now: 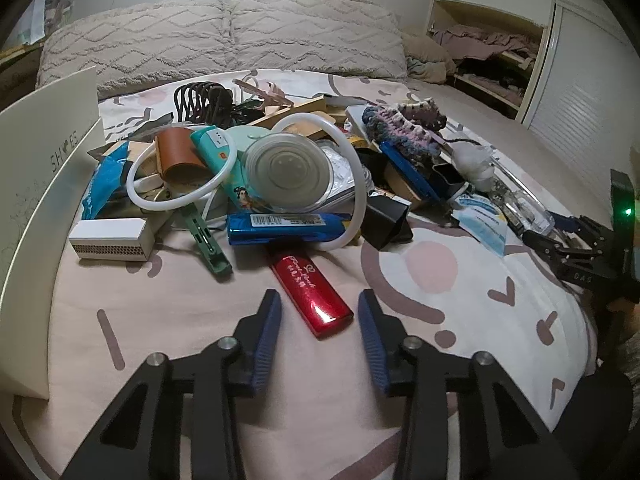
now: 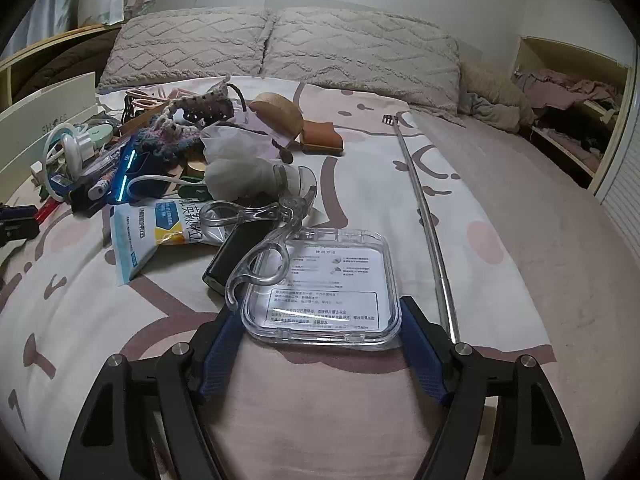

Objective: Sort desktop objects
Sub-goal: 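Lower the right gripper onto the clear plastic case and close on it, then close the left gripper on the red lighter while the right gripper lifts the clear case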

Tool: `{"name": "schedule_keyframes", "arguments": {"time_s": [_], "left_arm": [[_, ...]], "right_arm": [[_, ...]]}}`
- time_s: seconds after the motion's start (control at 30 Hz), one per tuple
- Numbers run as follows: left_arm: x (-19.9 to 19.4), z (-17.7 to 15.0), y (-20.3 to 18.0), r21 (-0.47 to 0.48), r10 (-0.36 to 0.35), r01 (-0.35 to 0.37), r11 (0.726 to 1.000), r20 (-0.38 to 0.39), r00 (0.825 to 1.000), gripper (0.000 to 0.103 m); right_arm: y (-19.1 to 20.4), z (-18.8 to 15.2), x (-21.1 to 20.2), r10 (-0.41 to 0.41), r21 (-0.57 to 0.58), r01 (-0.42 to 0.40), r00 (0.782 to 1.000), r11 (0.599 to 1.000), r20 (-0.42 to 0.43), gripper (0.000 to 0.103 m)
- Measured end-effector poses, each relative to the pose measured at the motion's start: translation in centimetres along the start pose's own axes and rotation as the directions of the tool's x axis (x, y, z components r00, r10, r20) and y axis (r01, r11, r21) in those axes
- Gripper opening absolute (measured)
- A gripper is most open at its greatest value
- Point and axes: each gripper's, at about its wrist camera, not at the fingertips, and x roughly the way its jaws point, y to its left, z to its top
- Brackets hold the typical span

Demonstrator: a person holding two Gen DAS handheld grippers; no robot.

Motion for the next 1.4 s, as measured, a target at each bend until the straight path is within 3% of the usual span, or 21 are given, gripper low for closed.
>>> {"name": "schedule_keyframes", "arguments": {"time_s": [0.17, 0.6, 0.83, 0.93, 1.07, 1.2, 1.27, 1.37, 1.4], "left_arm": [[-0.1, 0.1, 0.8, -0.050, -0.038, 0.038, 0.998, 0.000, 0.999, 0.031], [-1.1, -0.6, 0.7, -0.039, -0.096, 0.095, 0.995, -0.015, 0.995, 0.030], [-1.7, -0.9, 0.9, -0.045, -0.163, 0.161, 0.986, -0.046, 0.986, 0.030], [-1.7, -0.8, 0.7, -0.032, -0.161, 0.159, 0.987, -0.056, 0.985, 0.030], [-1.5, -0.8, 0.9, -0.051, -0.158, 0.155, 0.987, -0.058, 0.986, 0.030], [-1.5, -0.8, 0.9, -0.033, -0.130, 0.128, 0.991, -0.056, 0.990, 0.031], [-1.6, -0.8, 0.9, -0.026, -0.114, 0.113, 0.993, -0.055, 0.992, 0.033], [-1.7, -0.7, 1.0, -0.011, -0.060, 0.059, 0.998, -0.051, 0.997, 0.047], [-1.8, -0.7, 1.2, -0.012, -0.045, 0.045, 0.999, -0.049, 0.998, 0.051]], "right_arm": [[0.0, -0.1, -0.3, 0.000, 0.005, 0.000, 1.000, 1.000, 0.005, 0.076], [-0.5, -2.0, -2.4, 0.069, 0.084, -0.071, 0.997, 0.994, 0.018, 0.076], [-0.3, -2.7, -4.2, 0.214, 0.096, -0.212, 0.977, 0.973, -0.010, 0.076], [1.2, -2.7, -4.8, 0.227, 0.006, -0.227, 0.973, 0.974, -0.039, 0.076], [1.9, -2.4, -4.6, 0.215, -0.025, -0.218, 0.974, 0.976, -0.075, 0.077], [1.6, -2.1, -3.5, 0.205, 0.022, -0.204, 0.975, 0.979, -0.084, 0.095], [1.7, -2.0, -3.0, 0.200, 0.036, -0.198, 0.976, 0.980, -0.083, 0.095], [2.2, -1.6, -2.7, 0.184, 0.016, -0.184, 0.979, 0.983, -0.085, 0.094], [2.3, -1.5, -2.7, 0.185, 0.009, -0.185, 0.979, 0.983, -0.084, 0.090]]}}
